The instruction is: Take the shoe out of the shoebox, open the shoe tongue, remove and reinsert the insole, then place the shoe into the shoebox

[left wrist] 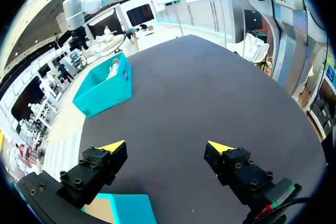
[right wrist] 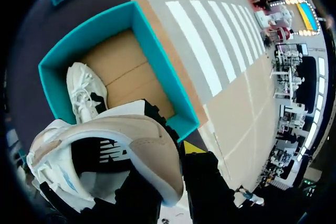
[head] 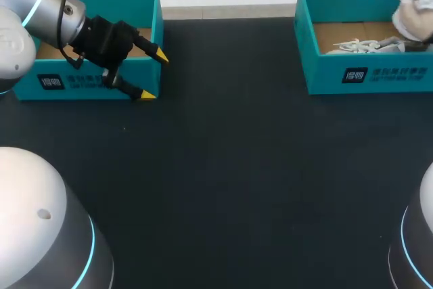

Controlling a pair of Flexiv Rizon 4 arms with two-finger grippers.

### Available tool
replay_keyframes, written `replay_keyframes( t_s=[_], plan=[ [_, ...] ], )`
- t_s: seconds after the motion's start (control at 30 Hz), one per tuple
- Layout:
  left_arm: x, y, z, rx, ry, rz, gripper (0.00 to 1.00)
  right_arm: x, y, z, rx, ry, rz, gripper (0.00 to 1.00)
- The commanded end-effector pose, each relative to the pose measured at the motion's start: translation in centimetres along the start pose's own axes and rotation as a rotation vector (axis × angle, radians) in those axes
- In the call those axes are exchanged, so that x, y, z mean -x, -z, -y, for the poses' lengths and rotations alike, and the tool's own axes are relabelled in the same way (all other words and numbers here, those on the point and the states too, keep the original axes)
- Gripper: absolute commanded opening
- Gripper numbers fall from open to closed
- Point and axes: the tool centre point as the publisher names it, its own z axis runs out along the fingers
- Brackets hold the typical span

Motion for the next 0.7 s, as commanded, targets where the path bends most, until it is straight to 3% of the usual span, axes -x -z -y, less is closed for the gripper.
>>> replay_keyframes(
  t_s=[0.03,0.2,0.3,0.37,0.4,0.7],
  plan=[
    [0.0,0.0,0.0,0.001,0.000,-0.002,1.00,0.0,0.0,0.4,-0.129,-0.477,-0.079,0.00],
    [0.0,0.0,0.0,0.001,0.000,-0.002,1.00,-0.3,-0.1,1.6,-0.099,-0.892,-0.029,0.00],
    [0.0,0.0,0.0,0.001,0.000,-0.002,1.00,-0.4,0.0,2.3,-0.136,-1.040,-0.010,0.00],
    [0.0,0.0,0.0,0.001,0.000,-0.002,1.00,-0.5,-0.2,2.8,-0.122,-1.101,0.007,0.00],
    [0.0,0.0,0.0,0.001,0.000,-0.002,1.00,-0.7,-0.4,3.0,-0.173,-1.115,-0.010,0.00],
    [0.0,0.0,0.0,0.001,0.000,-0.002,1.00,-0.7,-0.4,3.0,-0.173,-1.115,-0.010,0.00]
  ],
)
